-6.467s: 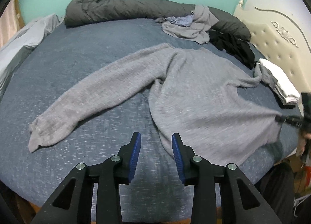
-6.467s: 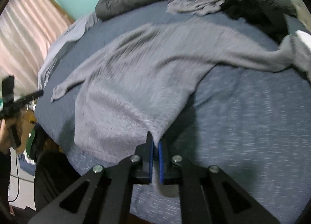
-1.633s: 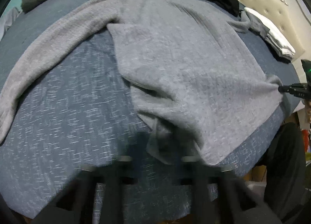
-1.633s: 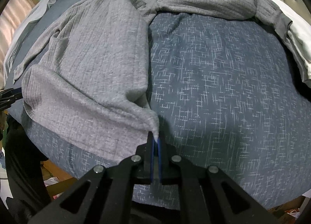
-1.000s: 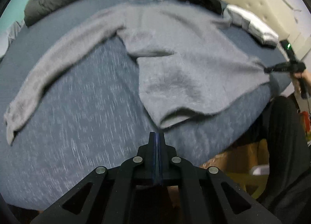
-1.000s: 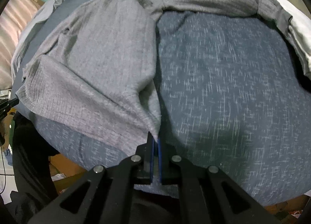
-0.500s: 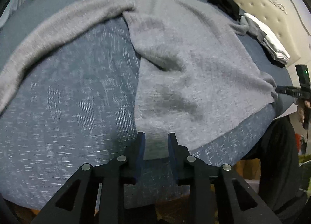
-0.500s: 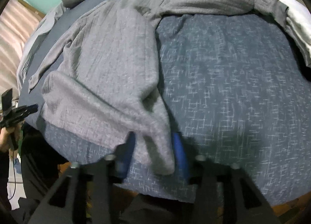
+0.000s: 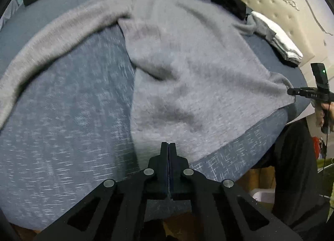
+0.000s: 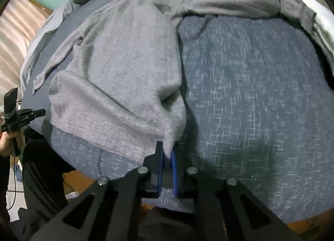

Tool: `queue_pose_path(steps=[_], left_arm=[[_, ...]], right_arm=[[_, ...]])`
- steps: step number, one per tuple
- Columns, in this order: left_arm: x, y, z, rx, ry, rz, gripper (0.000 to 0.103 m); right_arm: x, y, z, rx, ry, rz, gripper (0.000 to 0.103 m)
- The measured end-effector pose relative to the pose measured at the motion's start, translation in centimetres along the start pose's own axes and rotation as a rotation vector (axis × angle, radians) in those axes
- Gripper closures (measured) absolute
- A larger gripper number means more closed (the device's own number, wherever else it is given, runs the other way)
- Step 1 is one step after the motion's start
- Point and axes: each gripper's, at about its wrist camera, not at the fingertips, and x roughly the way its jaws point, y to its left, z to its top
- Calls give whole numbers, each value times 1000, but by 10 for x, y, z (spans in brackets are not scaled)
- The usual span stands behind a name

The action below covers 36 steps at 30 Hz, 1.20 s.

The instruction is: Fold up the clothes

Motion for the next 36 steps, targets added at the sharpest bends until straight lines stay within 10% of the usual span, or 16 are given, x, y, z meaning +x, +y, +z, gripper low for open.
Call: queue_pose_path(steps=[7, 11, 16, 21, 36], left_arm=[[7, 15, 5, -39, 23, 23, 99], [34, 21, 5, -65, 73, 49, 55], [52, 26, 1, -98, 93, 13, 56], [49, 12, -1, -40, 82, 17, 97], [-40, 33, -39, -13, -16, 13, 98]], right_arm=[[-17, -1, 0, 8, -19, 3, 98], [-16, 0, -3, -3, -12, -6, 98], [-14, 0, -10, -16, -1, -10, 98], [-9, -6, -13, 0, 3, -11, 98], [-28, 11, -22, -125, 21, 29, 100]])
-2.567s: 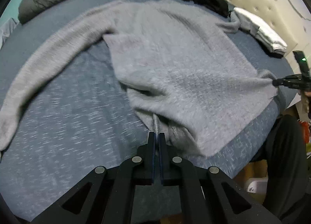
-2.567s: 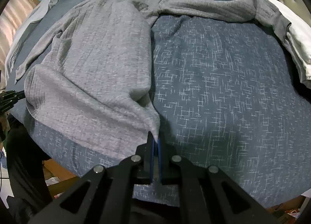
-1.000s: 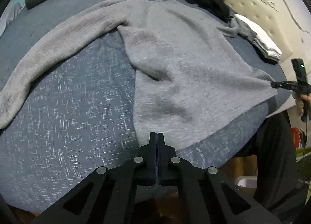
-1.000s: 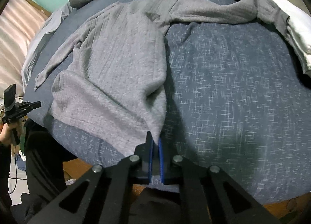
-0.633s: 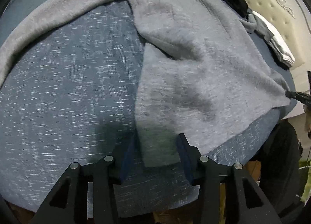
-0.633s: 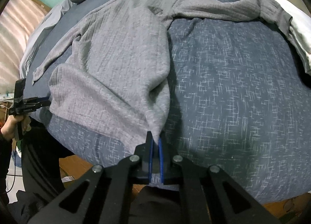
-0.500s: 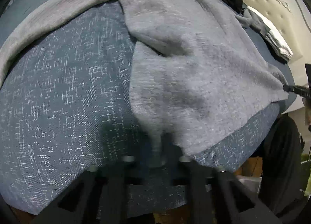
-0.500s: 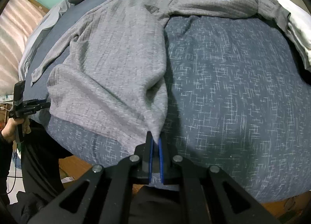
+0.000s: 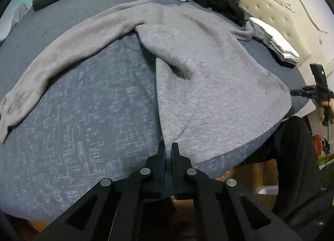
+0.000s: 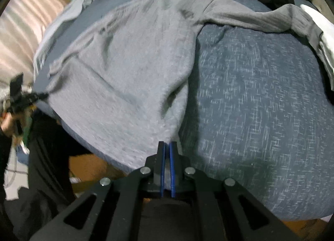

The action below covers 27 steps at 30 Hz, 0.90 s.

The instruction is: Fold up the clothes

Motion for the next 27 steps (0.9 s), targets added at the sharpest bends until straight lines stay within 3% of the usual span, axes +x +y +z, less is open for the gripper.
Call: queue_pose_path(steps=[4, 7, 12, 14, 16, 18, 20, 21, 27], left_arm=[[17, -1, -2, -22, 55, 4, 95], [16, 0, 6, -32, 50, 28, 93], [-5, 12, 46, -45, -22, 68, 82], [-12, 19, 70, -37, -50, 84, 76], [-16, 27, 99, -24, -77, 103, 75], [-14, 31, 129, -23, -102, 102, 72], [-5, 34, 161, -10, -113, 111, 61], [0, 36, 177, -3, -118, 117, 60], [38, 43, 260, 58, -130, 148, 60]], right_arm=[[24, -11, -6, 48, 64, -48, 101], [30, -13, -7, 49, 81, -34, 101], [7, -25, 18, 58, -22, -38, 100], [-5, -32, 38, 67, -74, -61, 93], [-11, -37, 59, 80, -112, -70, 76], [-14, -40, 86, 82, -148, -83, 69], [-13, -41, 115, 79, -179, -90, 63], [-11, -39, 132, 73, -197, -104, 54], [12, -43, 215, 17, -235, -141, 53]])
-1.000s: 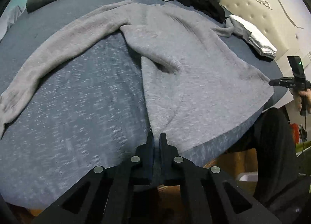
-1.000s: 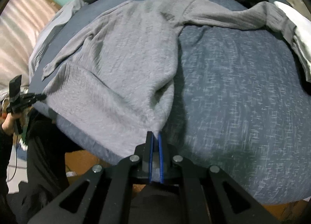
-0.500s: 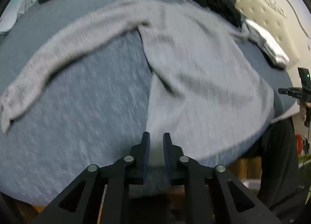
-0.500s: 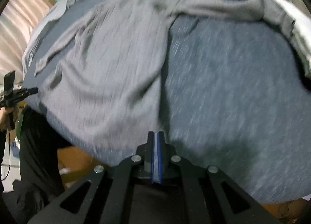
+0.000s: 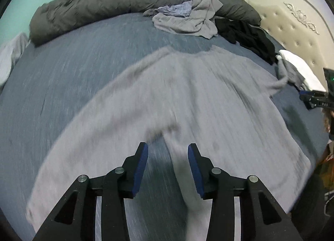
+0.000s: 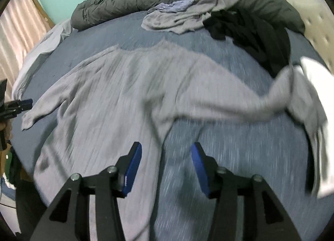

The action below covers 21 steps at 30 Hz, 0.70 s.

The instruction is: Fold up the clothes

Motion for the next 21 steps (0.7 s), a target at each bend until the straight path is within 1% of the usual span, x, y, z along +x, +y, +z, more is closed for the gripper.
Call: queue_pose_path(steps=[5, 9, 11, 15, 19, 21], left_arm=[[58, 11, 56, 26, 20, 26, 59], [95, 13, 84, 45, 39, 40, 58], [112, 18, 98, 50, 46, 49, 51], [144, 27, 118, 56, 62, 69, 51], [165, 28, 128, 96, 66, 109, 51], [175, 30, 132, 107, 74, 115, 51]], right_arm=[[46, -11, 62, -23, -8, -19, 53], [84, -20, 102, -43, -2, -30, 53], [106, -20, 119, -70, 9, -36, 53], [143, -12, 140, -133, 27, -44, 53], [171, -5, 158, -165, 21, -53, 53], [184, -1, 166, -180, 32, -66, 53]])
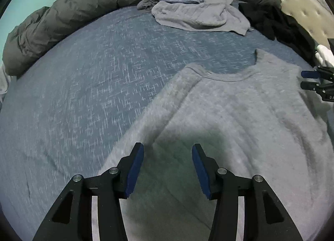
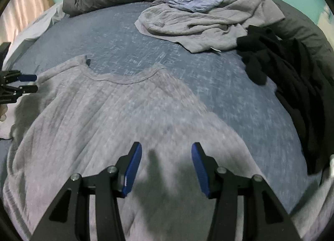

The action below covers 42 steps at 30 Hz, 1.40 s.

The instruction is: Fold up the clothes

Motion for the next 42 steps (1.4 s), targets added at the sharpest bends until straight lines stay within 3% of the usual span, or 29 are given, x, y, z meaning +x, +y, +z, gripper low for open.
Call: queue_pose_path(steps=[7, 12, 13, 14, 16, 18, 28, 42], left_arm=[[27, 5, 6, 36, 10, 13, 54], [38, 4, 4, 60, -3, 10, 80], [38, 4, 4, 64, -8, 15, 92], [37, 4, 4, 61, -12, 13, 95], [33, 6, 5, 52, -21, 3, 98], [28, 7, 6, 53, -30, 7, 98], [-7, 23, 28, 16, -124, 44, 99], [-23, 43, 78, -11, -204, 142, 99]], right_arm=[[37, 8, 30, -47, 21, -44, 53], [59, 5, 36, -83, 49, -56, 56], [59, 5, 36, -83, 39, -49, 62], [59, 5, 35, -82, 33, -33, 67], [58, 7, 34, -87, 19, -17, 89], [54, 10, 33, -101, 3, -28, 99], [16, 5, 41, -61, -131, -17, 102], [-15, -19, 87, -19, -276, -133, 102]])
